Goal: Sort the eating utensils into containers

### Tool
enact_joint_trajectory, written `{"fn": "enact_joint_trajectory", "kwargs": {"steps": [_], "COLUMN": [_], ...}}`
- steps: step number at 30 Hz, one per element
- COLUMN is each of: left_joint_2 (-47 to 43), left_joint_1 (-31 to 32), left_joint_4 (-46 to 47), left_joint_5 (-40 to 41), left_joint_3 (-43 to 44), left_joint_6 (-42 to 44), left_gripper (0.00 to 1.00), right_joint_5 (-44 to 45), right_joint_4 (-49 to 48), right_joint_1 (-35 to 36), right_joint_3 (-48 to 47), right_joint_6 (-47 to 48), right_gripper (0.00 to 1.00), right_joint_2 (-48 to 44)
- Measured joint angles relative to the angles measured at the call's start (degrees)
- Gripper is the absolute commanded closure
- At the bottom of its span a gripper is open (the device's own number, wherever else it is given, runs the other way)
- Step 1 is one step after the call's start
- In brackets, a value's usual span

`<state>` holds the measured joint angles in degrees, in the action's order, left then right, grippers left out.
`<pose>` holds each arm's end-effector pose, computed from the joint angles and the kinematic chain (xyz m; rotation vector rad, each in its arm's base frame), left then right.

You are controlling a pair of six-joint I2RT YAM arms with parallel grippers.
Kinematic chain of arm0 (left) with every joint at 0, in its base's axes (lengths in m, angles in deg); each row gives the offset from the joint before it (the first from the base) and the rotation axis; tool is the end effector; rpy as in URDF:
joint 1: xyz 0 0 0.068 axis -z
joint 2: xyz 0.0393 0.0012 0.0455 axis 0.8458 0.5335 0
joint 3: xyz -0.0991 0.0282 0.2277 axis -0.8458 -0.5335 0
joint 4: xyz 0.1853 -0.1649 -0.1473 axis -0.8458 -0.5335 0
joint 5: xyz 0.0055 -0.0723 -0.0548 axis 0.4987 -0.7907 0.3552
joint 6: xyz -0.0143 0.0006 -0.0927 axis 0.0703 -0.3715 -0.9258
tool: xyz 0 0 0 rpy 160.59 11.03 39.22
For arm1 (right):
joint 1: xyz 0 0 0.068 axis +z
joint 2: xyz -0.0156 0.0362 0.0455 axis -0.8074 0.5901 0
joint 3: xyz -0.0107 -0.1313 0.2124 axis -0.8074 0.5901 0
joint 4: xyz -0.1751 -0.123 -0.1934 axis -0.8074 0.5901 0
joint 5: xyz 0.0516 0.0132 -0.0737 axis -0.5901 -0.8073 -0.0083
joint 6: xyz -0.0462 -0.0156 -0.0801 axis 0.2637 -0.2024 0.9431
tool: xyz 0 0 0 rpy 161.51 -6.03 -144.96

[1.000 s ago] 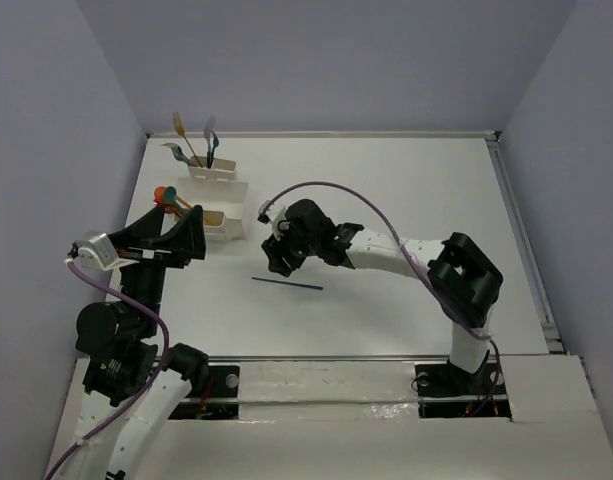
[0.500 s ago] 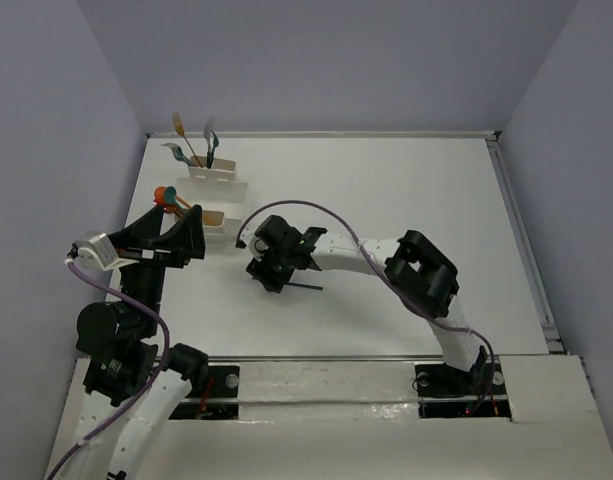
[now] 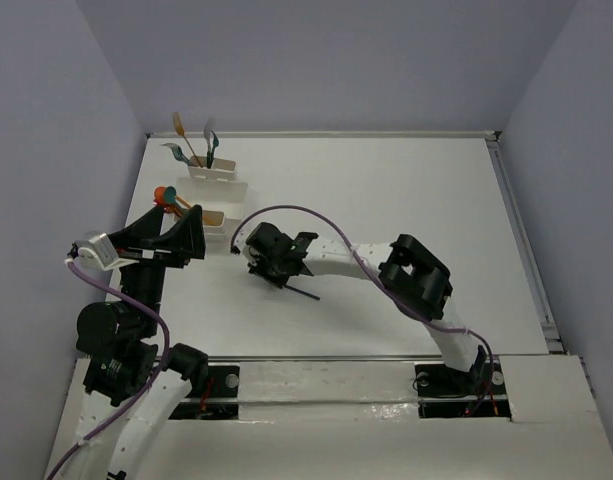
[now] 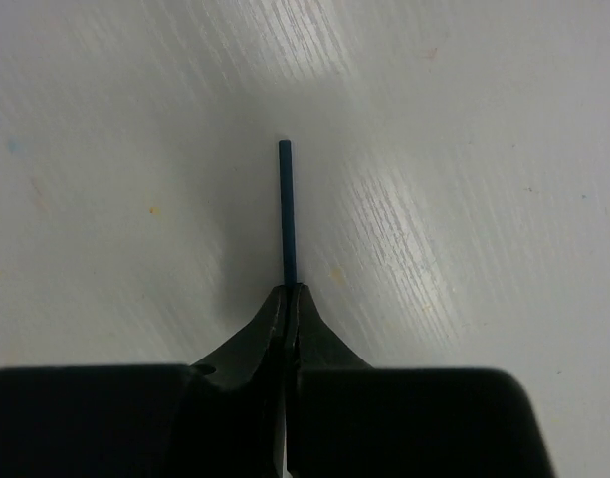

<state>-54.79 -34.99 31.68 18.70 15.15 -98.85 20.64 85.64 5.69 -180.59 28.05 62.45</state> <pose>0.1374 -0.0407 0.4396 -0.1419 1.0219 -0.5734 0.2596 0.4376 0.0908 -1.4400 2.1610 0.3079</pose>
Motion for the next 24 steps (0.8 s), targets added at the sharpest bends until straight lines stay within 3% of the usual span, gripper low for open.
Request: {"fn": "enact_joint_trajectory", "kwargs": {"steps": [7, 15, 19, 24], "left_joint_2": [0.00, 0.00, -0.15, -0.37], "left_joint_1": [-0.07, -0.37, -0.37, -0.37], "left_joint_4": [0.00, 0.00, -0.02, -0.02], "left_joint_5": [0.04, 0.24, 0.24, 0.24], "left_joint_3": [0.00, 0.00, 0.00, 0.00], "left_joint_6": [0.02, 0.00, 0.00, 0.00], "left_gripper": [0.01, 0.01, 0.01, 0.01], "right_joint_5": [5.07, 5.33, 1.49, -4.00], "right_joint_4": [-4.20, -16.83, -31.39, -49.68], "right_joint_1": [1.09, -0.66, -0.98, -1.33], "right_joint_3": [3.26, 10.78, 9.16, 5.95], "right_joint_6": [-0.46, -1.95, -4.00, -7.32], "right_gripper": [1.00, 1.00, 1.00, 1.00], "right_joint_2": [-1.77, -15.80, -21.09, -18.73]}}
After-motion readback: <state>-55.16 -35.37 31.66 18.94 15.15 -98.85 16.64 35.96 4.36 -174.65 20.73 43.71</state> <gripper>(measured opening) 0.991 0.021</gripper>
